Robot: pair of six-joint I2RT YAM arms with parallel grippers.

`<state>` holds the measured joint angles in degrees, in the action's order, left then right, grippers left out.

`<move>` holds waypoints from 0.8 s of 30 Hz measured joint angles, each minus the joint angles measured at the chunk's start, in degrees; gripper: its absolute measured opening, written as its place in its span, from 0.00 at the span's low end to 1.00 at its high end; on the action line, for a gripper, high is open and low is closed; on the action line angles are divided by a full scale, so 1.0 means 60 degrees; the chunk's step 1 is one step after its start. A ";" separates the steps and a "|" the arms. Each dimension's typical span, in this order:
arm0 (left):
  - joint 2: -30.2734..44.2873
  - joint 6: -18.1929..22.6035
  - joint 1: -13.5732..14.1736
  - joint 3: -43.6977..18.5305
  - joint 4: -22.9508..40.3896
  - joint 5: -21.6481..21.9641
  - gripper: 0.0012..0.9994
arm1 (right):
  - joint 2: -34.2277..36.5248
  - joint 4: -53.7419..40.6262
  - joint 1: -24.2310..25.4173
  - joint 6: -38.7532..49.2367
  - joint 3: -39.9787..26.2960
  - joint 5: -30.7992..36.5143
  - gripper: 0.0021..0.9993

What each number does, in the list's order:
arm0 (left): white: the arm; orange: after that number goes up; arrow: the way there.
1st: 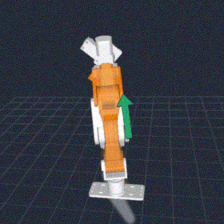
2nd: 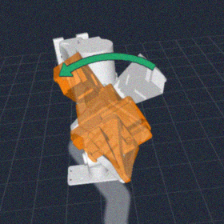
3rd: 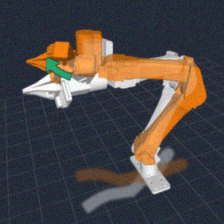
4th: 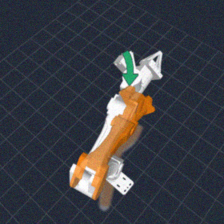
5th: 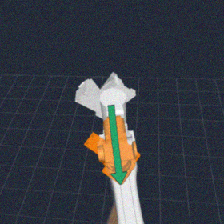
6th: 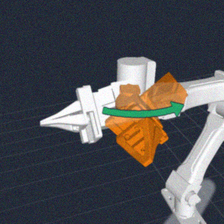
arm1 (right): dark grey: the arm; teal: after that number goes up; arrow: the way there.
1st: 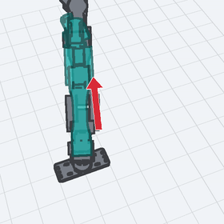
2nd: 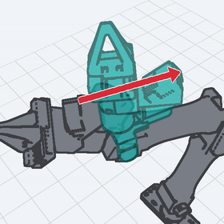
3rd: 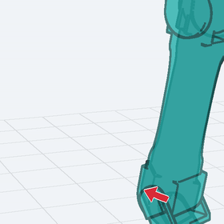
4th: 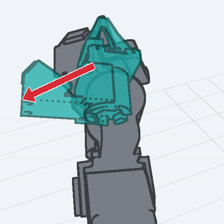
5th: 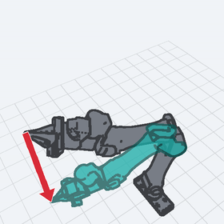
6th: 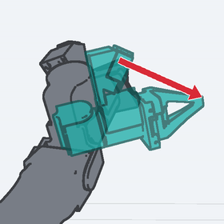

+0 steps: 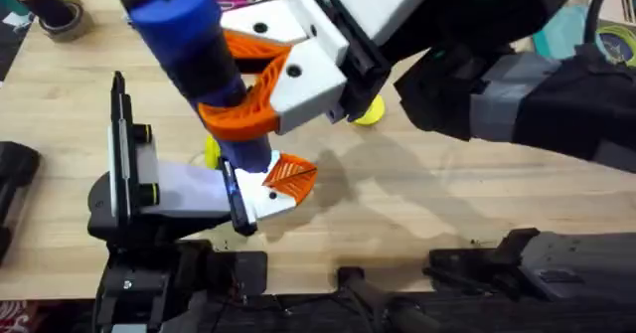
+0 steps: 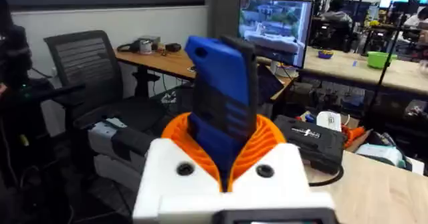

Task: Pick up the gripper from the table and insert it into the empty holder that is missing its gripper. Then pick up a screw, insert it into the mounting hole, and use the screwdriver to tighten it. Finally, clean up the table by picking up the vegetable and placing it into the bucket.

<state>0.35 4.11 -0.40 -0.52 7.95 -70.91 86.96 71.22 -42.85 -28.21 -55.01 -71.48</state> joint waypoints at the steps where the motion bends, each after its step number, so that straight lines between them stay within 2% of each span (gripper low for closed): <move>1: 0.0000 0.0001 0.0000 0.0001 -0.0001 0.0000 0.00 | 0.0000 -0.0004 0.0000 0.0032 0.0021 0.0000 0.02; 24: -0.0002 0.0001 0.0000 0.0001 -0.0001 -0.0001 0.00 | 0.0000 -0.0280 -0.0011 0.1008 0.0372 0.0000 0.02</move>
<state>0.34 4.12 -0.40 -0.51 7.94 -70.92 86.96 69.54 -42.92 -22.16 -52.77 -71.48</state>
